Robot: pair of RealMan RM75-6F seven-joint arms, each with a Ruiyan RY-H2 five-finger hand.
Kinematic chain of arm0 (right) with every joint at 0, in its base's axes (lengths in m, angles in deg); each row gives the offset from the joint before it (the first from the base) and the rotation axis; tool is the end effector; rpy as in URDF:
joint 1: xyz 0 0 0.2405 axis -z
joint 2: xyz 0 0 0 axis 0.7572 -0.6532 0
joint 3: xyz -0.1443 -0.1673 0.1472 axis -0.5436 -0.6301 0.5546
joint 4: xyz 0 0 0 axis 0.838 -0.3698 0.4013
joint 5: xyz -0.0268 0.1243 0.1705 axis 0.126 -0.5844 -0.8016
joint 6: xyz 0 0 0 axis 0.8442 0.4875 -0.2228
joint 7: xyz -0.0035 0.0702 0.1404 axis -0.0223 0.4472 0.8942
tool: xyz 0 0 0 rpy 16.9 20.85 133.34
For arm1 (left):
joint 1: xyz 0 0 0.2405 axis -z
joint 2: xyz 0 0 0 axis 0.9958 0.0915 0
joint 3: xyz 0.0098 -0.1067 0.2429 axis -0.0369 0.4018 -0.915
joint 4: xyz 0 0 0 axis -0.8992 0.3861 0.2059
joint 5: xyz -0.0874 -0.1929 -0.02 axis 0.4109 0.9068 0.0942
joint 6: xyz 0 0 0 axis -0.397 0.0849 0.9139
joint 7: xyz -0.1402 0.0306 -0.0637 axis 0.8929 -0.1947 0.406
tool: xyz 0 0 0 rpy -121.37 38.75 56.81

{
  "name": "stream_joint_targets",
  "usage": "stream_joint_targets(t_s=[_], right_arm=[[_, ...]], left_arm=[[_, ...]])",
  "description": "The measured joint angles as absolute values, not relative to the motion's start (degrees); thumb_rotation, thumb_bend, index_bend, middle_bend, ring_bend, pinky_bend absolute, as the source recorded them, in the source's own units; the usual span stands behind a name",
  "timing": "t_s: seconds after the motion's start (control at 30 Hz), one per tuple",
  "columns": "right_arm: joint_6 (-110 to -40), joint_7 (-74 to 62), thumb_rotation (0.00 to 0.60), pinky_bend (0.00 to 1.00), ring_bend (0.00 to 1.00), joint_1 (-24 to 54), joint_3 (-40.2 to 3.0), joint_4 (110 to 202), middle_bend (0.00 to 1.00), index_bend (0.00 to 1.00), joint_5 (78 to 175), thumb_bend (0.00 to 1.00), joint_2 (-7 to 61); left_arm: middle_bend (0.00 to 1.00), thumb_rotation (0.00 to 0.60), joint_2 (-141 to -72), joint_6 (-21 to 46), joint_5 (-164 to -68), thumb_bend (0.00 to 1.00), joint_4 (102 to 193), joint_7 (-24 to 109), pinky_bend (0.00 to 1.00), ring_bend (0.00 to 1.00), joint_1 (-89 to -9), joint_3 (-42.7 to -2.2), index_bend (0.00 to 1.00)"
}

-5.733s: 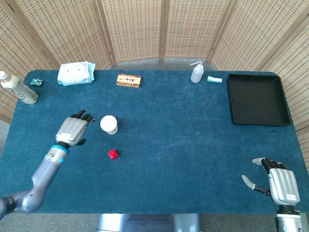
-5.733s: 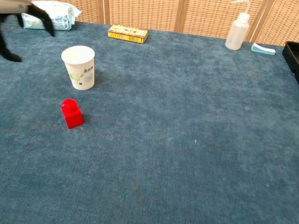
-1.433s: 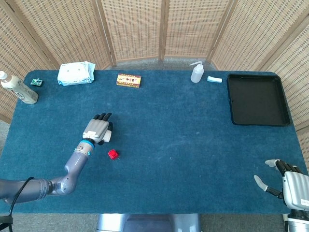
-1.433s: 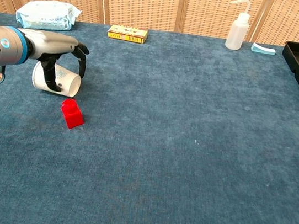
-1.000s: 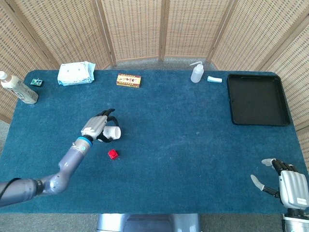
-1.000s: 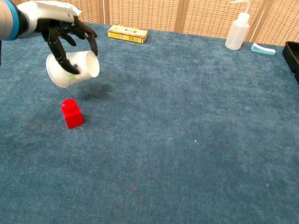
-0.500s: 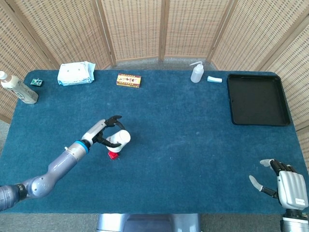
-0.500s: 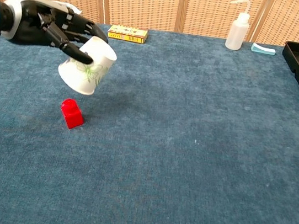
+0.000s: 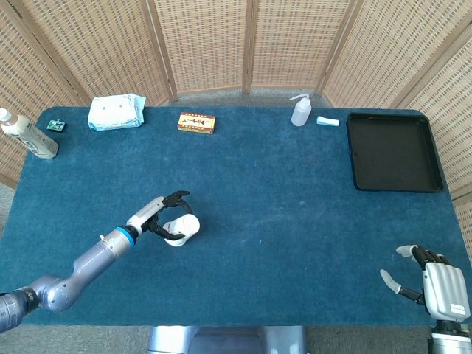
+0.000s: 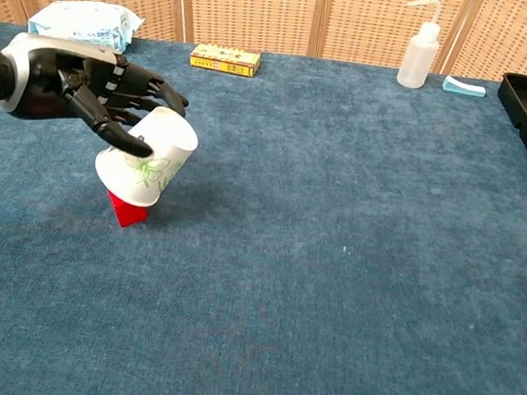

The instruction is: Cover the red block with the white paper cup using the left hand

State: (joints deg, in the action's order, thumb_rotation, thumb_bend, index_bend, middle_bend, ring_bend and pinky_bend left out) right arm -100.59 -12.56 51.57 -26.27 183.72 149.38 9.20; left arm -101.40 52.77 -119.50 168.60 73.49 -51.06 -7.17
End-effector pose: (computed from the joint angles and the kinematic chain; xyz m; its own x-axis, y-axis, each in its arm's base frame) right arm -0.3038 -0.1535 0.1504 0.2999 0.0142 0.9539 -0.9483 0.1136 0.2964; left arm -0.1643 0.3445 0.0009 -0.3872 0.6671 0.6364 0.9050 0.1433 0.4005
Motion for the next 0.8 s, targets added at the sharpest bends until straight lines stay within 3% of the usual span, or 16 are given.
stream_joint_targets(t_s=[0.33,0.63,0.7,0.8], right_arm=[[-100.9,-11.6,0.146,0.38,0.43,52.0,-26.5,184.3,0.42,0.37,149.4,0.28,8.5],[-100.6,-10.7,0.143,0.38,0.43,52.0,-26.5,184.3,0.42,0.37,149.2,0.28,8.1],[-100.4,-10.6,0.145,0.38,0.43,51.9,-26.5,184.3,0.43,0.37,149.2,0.28,8.1],[-100.2,-10.4,0.141,0.38,0.43,51.9,-26.6,184.4,0.44,0.37,149.3,0.28,8.1]], left_arm=[[0.07,0.600,-104.7,48.9,-127.7,0.20,164.0,77.7,0.08,0.00,-51.1,-9.5,0.51],[0.07,0.600,-105.9,42.8,-137.0,0.18,159.8,80.4,0.08,0.00,-50.3,-14.7,0.51],[0.07,0.600,-105.9,41.6,-138.1,0.16,159.2,80.7,0.08,0.00,-50.1,-15.9,0.44],[0.06,0.600,-105.5,40.5,-139.0,0.13,158.6,80.3,0.07,0.00,-49.8,-17.7,0.13]])
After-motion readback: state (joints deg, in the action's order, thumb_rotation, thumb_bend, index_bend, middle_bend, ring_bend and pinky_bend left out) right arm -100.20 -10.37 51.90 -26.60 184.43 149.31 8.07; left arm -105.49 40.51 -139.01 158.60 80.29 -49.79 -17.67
